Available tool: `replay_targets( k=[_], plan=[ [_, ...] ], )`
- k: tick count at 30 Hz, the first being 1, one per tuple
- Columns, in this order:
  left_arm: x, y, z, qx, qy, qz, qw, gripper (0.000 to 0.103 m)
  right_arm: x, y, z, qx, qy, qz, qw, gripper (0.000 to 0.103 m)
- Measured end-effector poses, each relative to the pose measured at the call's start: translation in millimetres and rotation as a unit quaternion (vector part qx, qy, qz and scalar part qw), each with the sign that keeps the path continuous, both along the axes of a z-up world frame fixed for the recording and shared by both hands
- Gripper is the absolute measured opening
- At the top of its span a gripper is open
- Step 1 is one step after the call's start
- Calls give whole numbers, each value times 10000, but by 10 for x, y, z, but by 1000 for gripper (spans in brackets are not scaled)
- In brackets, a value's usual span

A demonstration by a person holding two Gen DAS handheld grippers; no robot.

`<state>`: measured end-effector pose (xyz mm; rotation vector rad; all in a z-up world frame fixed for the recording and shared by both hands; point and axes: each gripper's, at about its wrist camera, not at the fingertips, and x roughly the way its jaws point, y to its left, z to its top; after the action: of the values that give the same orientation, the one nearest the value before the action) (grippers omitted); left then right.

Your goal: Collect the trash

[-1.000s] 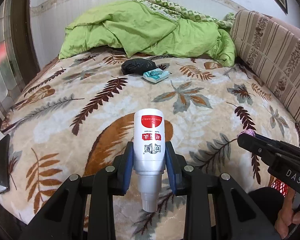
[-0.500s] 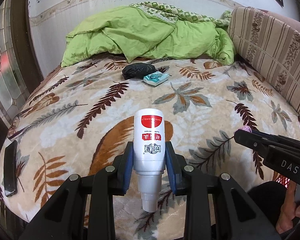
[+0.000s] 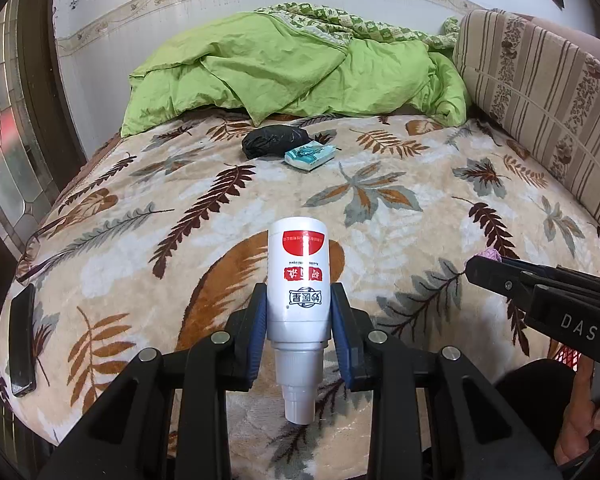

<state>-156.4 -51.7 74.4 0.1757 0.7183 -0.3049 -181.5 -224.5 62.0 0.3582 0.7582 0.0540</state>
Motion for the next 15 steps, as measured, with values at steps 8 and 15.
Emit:
replay_targets(
  k=[8, 15],
  plan=[
    [-5, -5, -10, 20, 6, -23, 10000, 29, 1, -3, 3, -2, 5, 2, 10000, 32],
    [-9, -8, -46, 27, 31, -54, 10000, 29, 4, -6, 4, -7, 11, 5, 10000, 32]
  ],
)
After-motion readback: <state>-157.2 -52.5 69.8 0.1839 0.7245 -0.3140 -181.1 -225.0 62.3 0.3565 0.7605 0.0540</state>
